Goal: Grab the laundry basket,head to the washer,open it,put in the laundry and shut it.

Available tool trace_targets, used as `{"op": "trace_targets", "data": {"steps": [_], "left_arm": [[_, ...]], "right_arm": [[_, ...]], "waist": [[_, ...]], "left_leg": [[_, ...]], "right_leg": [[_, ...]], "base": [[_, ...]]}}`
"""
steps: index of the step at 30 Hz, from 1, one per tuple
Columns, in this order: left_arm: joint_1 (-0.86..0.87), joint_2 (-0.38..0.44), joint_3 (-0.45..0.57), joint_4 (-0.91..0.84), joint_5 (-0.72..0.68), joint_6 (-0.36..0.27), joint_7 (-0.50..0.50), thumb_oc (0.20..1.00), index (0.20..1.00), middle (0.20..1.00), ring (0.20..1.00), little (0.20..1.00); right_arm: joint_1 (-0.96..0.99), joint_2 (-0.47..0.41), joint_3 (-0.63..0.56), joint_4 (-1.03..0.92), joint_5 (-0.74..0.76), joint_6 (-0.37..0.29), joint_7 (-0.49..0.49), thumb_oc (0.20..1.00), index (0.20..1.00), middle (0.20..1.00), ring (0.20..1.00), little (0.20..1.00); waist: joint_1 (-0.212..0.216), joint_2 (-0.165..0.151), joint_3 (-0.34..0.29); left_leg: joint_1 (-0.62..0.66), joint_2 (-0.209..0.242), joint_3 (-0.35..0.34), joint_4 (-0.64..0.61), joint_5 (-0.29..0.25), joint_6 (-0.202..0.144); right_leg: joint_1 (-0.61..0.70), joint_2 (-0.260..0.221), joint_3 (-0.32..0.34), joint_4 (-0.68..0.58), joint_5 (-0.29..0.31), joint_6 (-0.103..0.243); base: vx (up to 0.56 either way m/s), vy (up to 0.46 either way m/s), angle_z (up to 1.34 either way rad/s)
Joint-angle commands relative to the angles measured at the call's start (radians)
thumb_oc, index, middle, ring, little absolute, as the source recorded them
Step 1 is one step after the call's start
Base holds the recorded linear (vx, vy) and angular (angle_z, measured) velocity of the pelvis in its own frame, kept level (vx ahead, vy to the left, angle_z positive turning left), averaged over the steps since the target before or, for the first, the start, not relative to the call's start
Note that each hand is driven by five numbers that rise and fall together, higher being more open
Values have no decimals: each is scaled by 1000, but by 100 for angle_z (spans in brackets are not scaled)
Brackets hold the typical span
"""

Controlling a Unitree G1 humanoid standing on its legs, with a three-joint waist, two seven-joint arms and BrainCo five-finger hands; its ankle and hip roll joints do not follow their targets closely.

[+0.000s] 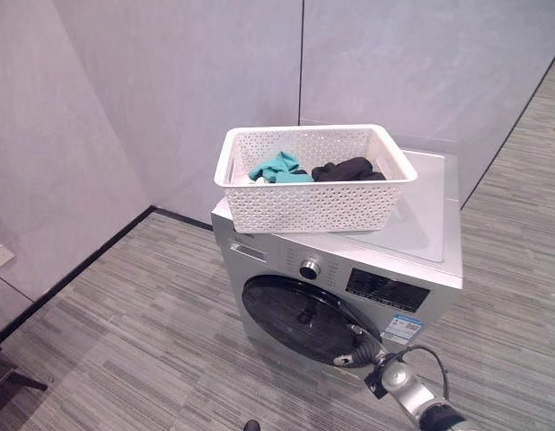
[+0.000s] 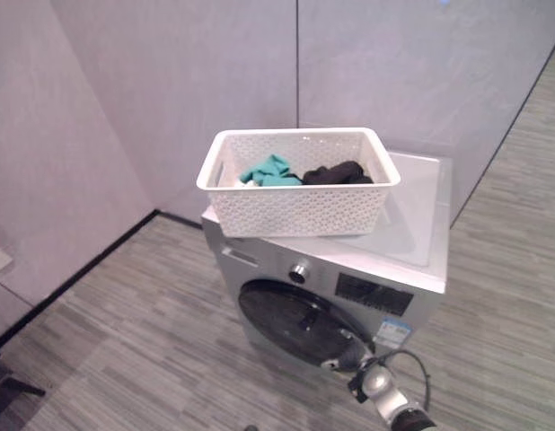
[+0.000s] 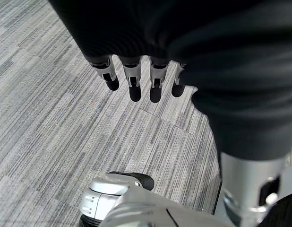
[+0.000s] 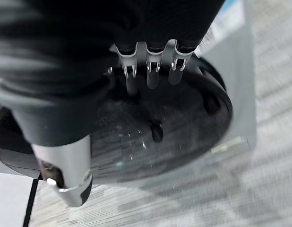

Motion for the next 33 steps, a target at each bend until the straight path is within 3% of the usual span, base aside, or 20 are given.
{"op": "trace_targets", "data": {"steps": [1, 9, 19, 25, 28, 33], "left_arm": [[-88, 45, 33, 79, 43, 8, 27, 1000, 1000, 1000, 1000, 1000], [-81, 44, 53, 94, 53, 8, 23, 1000, 1000, 1000, 1000, 1000], [-90, 37, 9, 44, -8, -18, 27, 1000, 1000, 1000, 1000, 1000], [-134, 34, -21, -26, -149, -71, 28, 1000, 1000, 1000, 1000, 1000], [-162, 30, -51, -38, -180, -85, 55, 1000, 1000, 1000, 1000, 1000], [-211, 29, -79, -31, -203, -88, 99, 1000, 1000, 1000, 1000, 1000]], "right_arm": [[15, -36, -96, -198, 17, -8, -48, 1000, 1000, 1000, 1000, 1000], [69, -44, -159, -248, 8, -11, -73, 1000, 1000, 1000, 1000, 1000], [-92, 14, -80, -15, 18, -8, -108, 1000, 1000, 1000, 1000, 1000], [-360, 54, -21, 234, 76, -18, -171, 1000, 1000, 1000, 1000, 1000], [-453, 93, 11, 316, 96, -15, -200, 1000, 1000, 1000, 1000, 1000], [-457, 251, 137, 309, 144, -24, -166, 1000, 1000, 1000, 1000, 1000]], "waist": [[14, -37, 23], [15, -45, 23], [67, -37, 41], [126, 3, 129], [143, 18, 165], [145, 18, 195]], "left_leg": [[18, 43, 8, 6, -89, 5], [15, 43, -1, 6, -93, 9], [-17, 24, -27, 6, -85, 12], [-119, 7, -51, 6, -49, 18], [-164, 5, -39, 6, -30, 19], [-192, 3, -28, 6, -24, 17]], "right_leg": [[-51, -46, -37, 35, -4, 4], [-59, -49, -35, 44, -7, 5], [-64, -52, -51, 12, 6, 12], [-161, -60, -44, 13, 37, 18], [-212, -60, -28, 12, 57, 19], [-241, -58, -18, 13, 61, 15]], "base": [[0, 0, 0], [2, 1, 0], [-4, 5, 2], [-143, 34, 17], [-115, 50, -6], [-21, 33, -18]]}}
